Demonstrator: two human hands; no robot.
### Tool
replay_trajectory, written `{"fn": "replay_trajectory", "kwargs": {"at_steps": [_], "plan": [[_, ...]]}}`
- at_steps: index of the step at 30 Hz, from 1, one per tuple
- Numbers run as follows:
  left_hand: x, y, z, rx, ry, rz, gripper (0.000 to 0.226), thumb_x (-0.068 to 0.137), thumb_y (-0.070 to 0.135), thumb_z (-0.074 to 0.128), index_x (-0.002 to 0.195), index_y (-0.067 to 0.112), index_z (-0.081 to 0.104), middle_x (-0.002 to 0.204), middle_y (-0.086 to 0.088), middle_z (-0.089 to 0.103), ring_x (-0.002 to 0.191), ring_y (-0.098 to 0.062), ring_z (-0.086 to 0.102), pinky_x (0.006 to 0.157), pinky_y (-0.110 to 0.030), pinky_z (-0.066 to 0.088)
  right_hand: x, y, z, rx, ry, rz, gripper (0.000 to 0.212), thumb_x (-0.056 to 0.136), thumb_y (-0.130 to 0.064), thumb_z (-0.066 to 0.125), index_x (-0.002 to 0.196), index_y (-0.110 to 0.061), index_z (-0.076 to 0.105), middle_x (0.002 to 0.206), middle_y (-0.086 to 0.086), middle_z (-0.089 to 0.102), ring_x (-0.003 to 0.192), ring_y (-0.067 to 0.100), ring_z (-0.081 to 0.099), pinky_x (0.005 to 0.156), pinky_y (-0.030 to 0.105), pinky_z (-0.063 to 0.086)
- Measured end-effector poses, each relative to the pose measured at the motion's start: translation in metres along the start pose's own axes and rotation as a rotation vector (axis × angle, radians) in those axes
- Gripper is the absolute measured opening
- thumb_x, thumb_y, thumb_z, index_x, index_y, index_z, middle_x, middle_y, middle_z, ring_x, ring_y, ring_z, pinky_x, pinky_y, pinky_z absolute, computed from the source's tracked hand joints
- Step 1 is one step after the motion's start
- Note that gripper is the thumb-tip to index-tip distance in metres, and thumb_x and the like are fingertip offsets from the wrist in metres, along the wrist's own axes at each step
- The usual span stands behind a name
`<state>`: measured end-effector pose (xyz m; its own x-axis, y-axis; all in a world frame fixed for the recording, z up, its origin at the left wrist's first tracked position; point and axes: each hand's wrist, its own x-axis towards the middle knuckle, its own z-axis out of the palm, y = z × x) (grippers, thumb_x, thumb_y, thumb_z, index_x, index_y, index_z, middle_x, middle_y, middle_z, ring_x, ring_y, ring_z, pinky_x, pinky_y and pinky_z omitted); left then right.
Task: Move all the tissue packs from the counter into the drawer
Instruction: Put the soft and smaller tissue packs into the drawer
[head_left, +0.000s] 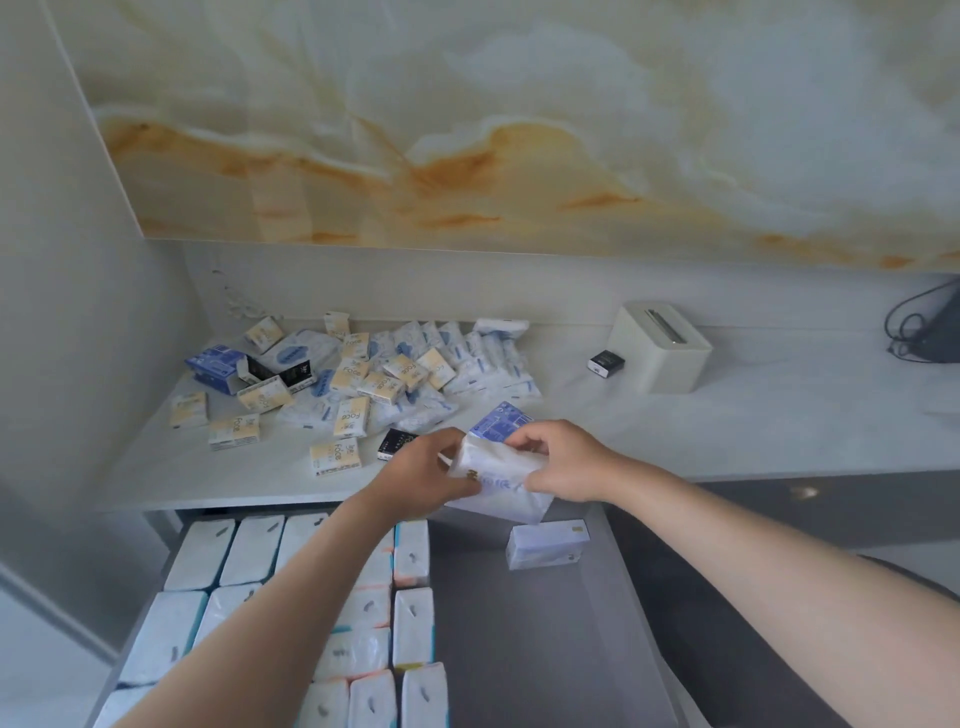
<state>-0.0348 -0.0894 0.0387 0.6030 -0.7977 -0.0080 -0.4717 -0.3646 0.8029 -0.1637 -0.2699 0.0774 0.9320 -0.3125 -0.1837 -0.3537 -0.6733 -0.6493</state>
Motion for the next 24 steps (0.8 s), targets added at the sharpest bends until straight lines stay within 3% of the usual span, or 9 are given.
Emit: {"fn": "replay_trajectory", "kwargs": {"at_steps": [2, 4, 7, 9, 12, 17, 21, 24], "plan": [[-0.002, -0.004, 0.011, -0.024, -0.048, -0.007, 0.028, 0.070, 0.031, 0.081, 0.091, 0.030, 0.062, 0.084, 0.012, 0.064, 0.063, -0.005, 0.056, 0.067, -0.028, 0.050, -0.011, 0.007, 0.004, -0.095, -0.030, -0.005, 0.049, 0.073, -0.008, 0.069, 0.118, -0.026, 0.064, 0.111, -0.014, 0.063, 0.101, 0.005, 0.060, 0.083, 0.014, 0.044], [-0.002, -0.008, 0.026, -0.005, -0.113, -0.026, 0.028, 0.068, 0.030, 0.081, 0.088, 0.033, 0.061, 0.080, 0.014, 0.061, 0.058, -0.003, 0.053, 0.061, -0.023, 0.045, -0.020, 0.016, 0.010, -0.212, -0.082, -0.017, 0.042, 0.075, -0.013, 0.067, 0.115, -0.027, 0.063, 0.104, -0.013, 0.063, 0.093, 0.009, 0.059, 0.072, 0.015, 0.043], [-0.002, -0.018, 0.054, 0.137, -0.252, -0.061, 0.031, 0.070, 0.032, 0.077, 0.094, 0.033, 0.058, 0.085, 0.010, 0.061, 0.074, -0.009, 0.058, 0.070, -0.027, 0.048, -0.027, 0.033, 0.022, -0.419, -0.165, -0.018, 0.033, 0.077, -0.018, 0.065, 0.108, -0.027, 0.062, 0.100, -0.007, 0.064, 0.086, 0.014, 0.056, 0.063, 0.023, 0.041], [-0.001, -0.028, 0.074, 0.200, -0.391, -0.107, 0.039, 0.069, 0.033, 0.074, 0.105, 0.033, 0.059, 0.101, 0.008, 0.065, 0.092, -0.016, 0.063, 0.084, -0.033, 0.053, -0.026, 0.048, 0.034, -0.545, -0.240, -0.019, 0.029, 0.078, -0.019, 0.064, 0.106, -0.029, 0.061, 0.104, -0.004, 0.065, 0.087, 0.016, 0.055, 0.070, 0.030, 0.045], [0.002, -0.041, 0.100, 0.252, -0.519, -0.150, 0.047, 0.073, 0.033, 0.076, 0.117, 0.033, 0.060, 0.116, 0.010, 0.063, 0.103, -0.015, 0.062, 0.094, -0.036, 0.052, -0.020, 0.078, 0.054, -0.713, -0.337, -0.018, 0.031, 0.082, -0.016, 0.063, 0.110, -0.028, 0.058, 0.112, 0.002, 0.059, 0.101, 0.024, 0.059, 0.079, 0.035, 0.047], [0.015, -0.066, 0.133, 0.243, -0.532, -0.231, 0.068, 0.081, 0.030, 0.071, 0.143, 0.026, 0.045, 0.132, 0.005, 0.056, 0.118, -0.016, 0.056, 0.102, -0.031, 0.046, -0.005, 0.118, 0.081, -0.883, -0.267, 0.011, 0.049, 0.083, -0.002, 0.064, 0.129, -0.017, 0.052, 0.130, 0.010, 0.046, 0.122, 0.030, 0.047, 0.089, 0.037, 0.042], [0.024, -0.076, 0.156, 0.197, -0.507, -0.256, 0.074, 0.085, 0.026, 0.066, 0.150, 0.021, 0.031, 0.143, -0.002, 0.048, 0.125, -0.021, 0.052, 0.101, -0.028, 0.043, 0.009, 0.137, 0.098, -1.004, -0.190, 0.036, 0.053, 0.081, -0.001, 0.063, 0.131, -0.014, 0.050, 0.131, 0.010, 0.051, 0.124, 0.029, 0.047, 0.100, 0.037, 0.036], [0.032, -0.079, 0.173, 0.097, -0.436, -0.288, 0.082, 0.081, 0.033, 0.069, 0.150, 0.025, 0.027, 0.142, -0.005, 0.042, 0.132, -0.023, 0.044, 0.100, -0.027, 0.039, 0.013, 0.145, 0.108, -1.045, -0.150, 0.073, 0.046, 0.083, -0.002, 0.061, 0.127, -0.011, 0.050, 0.126, 0.012, 0.053, 0.119, 0.032, 0.050, 0.098, 0.039, 0.035]]}}
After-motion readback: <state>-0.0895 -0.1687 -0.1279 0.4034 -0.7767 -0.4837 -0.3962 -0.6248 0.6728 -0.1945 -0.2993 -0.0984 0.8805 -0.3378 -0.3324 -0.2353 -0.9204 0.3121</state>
